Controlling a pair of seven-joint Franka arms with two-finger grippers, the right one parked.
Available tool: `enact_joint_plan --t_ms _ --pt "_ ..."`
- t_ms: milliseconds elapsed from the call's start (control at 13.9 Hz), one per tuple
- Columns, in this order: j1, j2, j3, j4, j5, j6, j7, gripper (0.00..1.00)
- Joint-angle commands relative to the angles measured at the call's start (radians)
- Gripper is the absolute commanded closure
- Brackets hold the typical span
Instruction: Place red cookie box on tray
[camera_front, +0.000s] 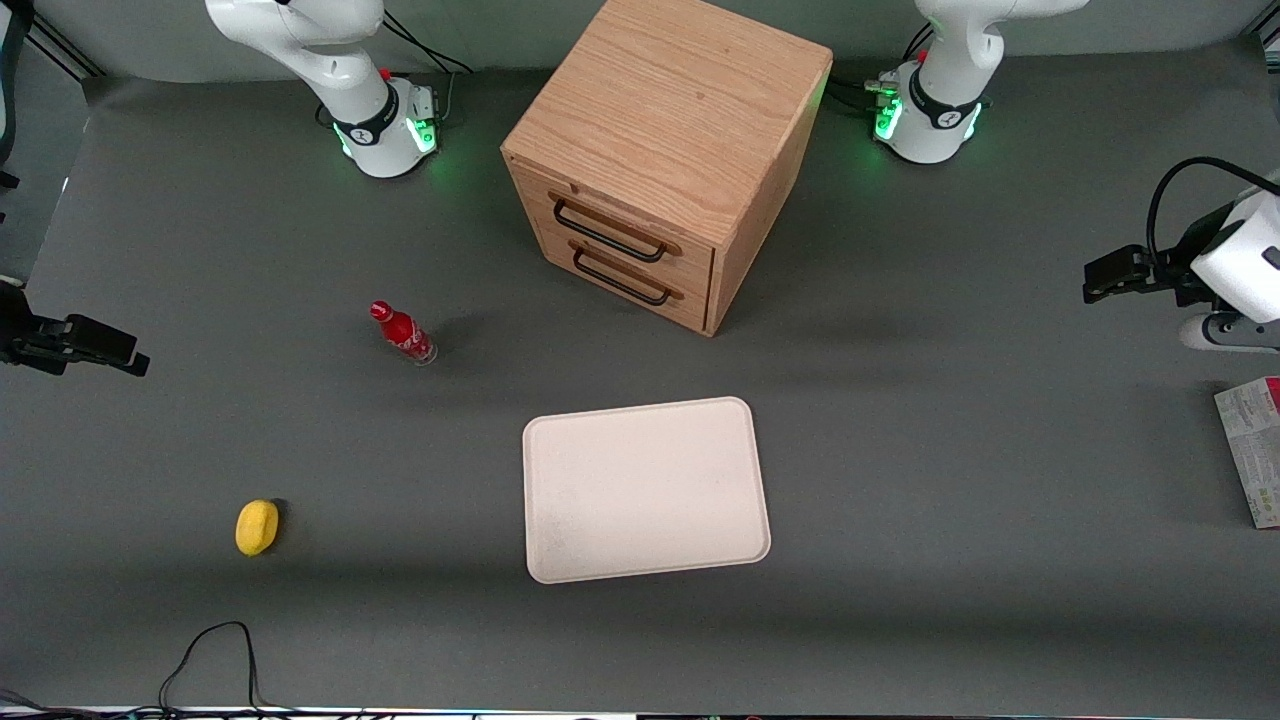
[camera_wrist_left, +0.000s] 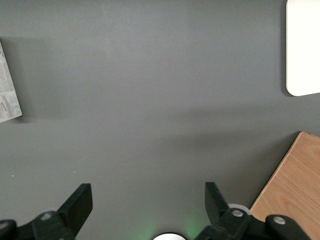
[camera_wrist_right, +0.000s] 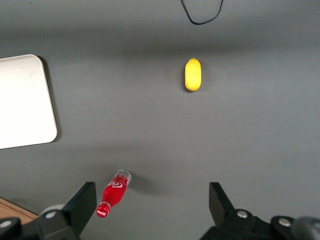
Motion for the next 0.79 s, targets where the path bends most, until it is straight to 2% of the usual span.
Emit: enact_joint_plan --t_ms 0,359,503,719 --pt "-0.015 0.01 0.01 0.024 -0.005 -0.016 0.002 0.0" --pt "0.006 0.021 0.018 0.031 0.012 -0.01 0.005 0.0" --pt "0.098 0.032 0.018 0.045 0.024 -0.002 0.019 0.0" --pt "0.268 0.119 0.018 0.108 0.027 0.024 0.228 0.0"
